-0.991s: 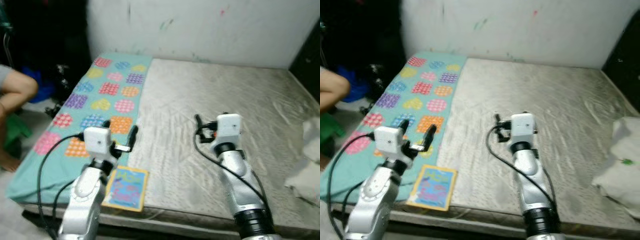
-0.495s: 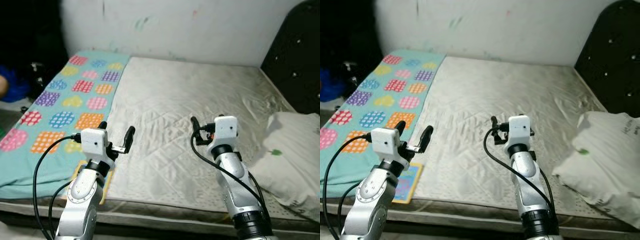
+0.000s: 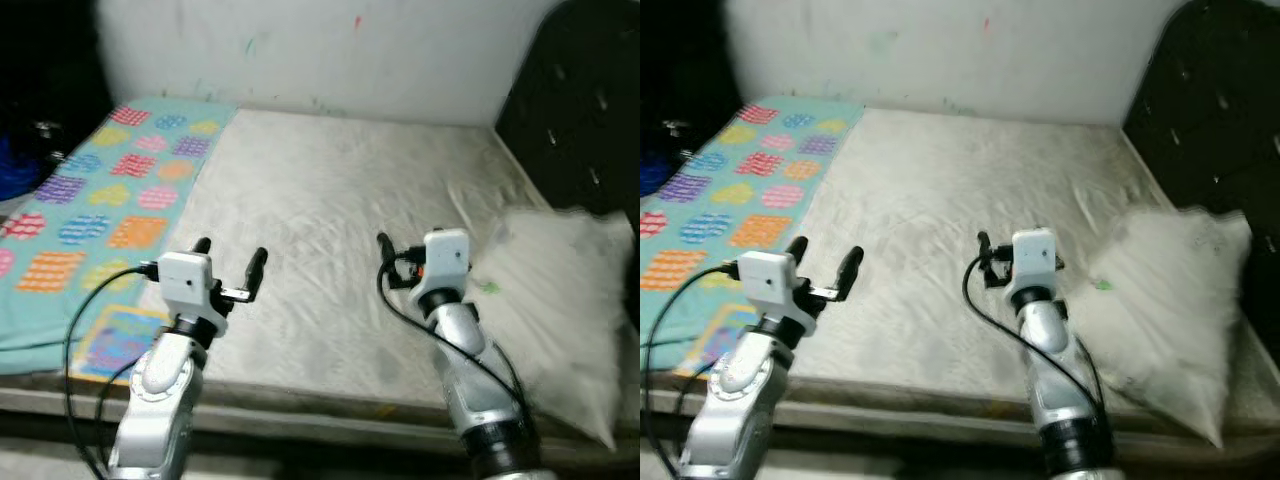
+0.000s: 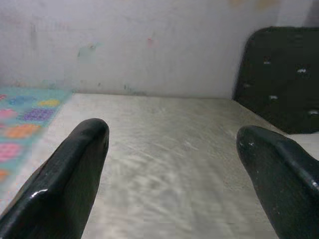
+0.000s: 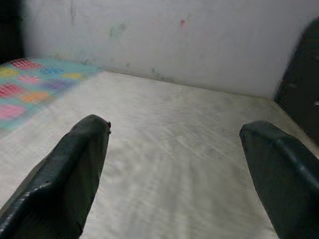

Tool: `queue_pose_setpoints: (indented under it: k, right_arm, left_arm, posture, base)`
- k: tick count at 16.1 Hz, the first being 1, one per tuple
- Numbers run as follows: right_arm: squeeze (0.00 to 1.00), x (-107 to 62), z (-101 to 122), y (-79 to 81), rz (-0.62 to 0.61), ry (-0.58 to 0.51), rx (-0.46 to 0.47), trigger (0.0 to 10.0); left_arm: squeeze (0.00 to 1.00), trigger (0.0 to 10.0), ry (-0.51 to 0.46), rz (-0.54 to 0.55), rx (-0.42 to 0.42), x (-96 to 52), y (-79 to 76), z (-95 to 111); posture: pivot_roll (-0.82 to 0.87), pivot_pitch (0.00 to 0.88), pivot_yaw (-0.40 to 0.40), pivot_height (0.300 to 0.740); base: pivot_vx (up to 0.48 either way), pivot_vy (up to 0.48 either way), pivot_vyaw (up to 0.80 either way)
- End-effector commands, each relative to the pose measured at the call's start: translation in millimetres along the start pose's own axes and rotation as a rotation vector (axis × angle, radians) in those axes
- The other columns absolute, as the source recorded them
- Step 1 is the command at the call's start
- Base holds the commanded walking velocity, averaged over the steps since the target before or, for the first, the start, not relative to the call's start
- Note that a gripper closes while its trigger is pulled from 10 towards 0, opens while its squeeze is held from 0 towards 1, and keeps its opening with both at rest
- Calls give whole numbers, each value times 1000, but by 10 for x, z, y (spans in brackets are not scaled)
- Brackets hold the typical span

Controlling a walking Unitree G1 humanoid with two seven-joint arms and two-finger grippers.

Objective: Clean up the room

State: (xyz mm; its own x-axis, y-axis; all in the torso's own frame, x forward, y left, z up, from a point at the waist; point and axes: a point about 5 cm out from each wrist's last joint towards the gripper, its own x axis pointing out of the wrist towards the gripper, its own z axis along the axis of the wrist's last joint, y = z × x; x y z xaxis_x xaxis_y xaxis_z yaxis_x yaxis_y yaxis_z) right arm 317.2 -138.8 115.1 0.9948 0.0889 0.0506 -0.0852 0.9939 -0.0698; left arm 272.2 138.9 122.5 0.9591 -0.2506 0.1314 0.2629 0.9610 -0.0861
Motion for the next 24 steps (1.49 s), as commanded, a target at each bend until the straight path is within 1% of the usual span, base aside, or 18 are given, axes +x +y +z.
queue_pose_setpoints:
  k: [1,5,7,11,15,16,18,21,24]
  right_arm:
    - [0,36,80,-14,-6,-28,8,10000]
    - [0,45,83,-1,-8,-28,13,10000]
    - [0,47,82,-1,-11,-28,15,10000]
    - [0,58,90,1,-12,-31,16,10000]
    - [0,76,95,-2,-14,-32,15,10000]
    - [0,76,96,-5,-16,-33,15,10000]
    - [0,74,89,-22,-22,-33,13,10000]
    - [0,78,79,-51,-34,-28,13,10000]
    - [0,76,71,-72,-41,-27,13,10000]
  left_arm:
    - [0,10000,-5,-17,15,7,-6,27]
    - [0,10000,-27,-92,-29,-20,-66,57]
    - [0,10000,-32,-100,-37,-11,-74,66]
    - [0,10000,-37,-112,-44,-2,-79,77]
    - [0,10000,-36,-111,-42,6,-66,79]
    - [0,10000,-34,-105,-35,13,-55,78]
    - [0,10000,-20,-52,-14,35,-16,57]
    - [0,10000,-6,-44,-5,41,-8,33]
    - [0,10000,-3,-53,-6,47,-17,28]
  posture:
    - [-34,0,-48,740]
    - [-34,0,-44,740]
    - [-35,0,-42,740]
    - [-37,0,-43,740]
    - [-36,0,-41,740]
    - [-37,0,-39,740]
    - [-38,0,-37,740]
    - [-39,0,-36,740]
    - [-39,0,-31,740]
  base:
    - [0,-307,0]
    - [0,0,0]
    - [0,0,0]
    - [267,0,0]
    - [282,0,0]
    - [0,0,0]
    - [0,0,0]
    - [0,0,0]
    - [0,0,-658]
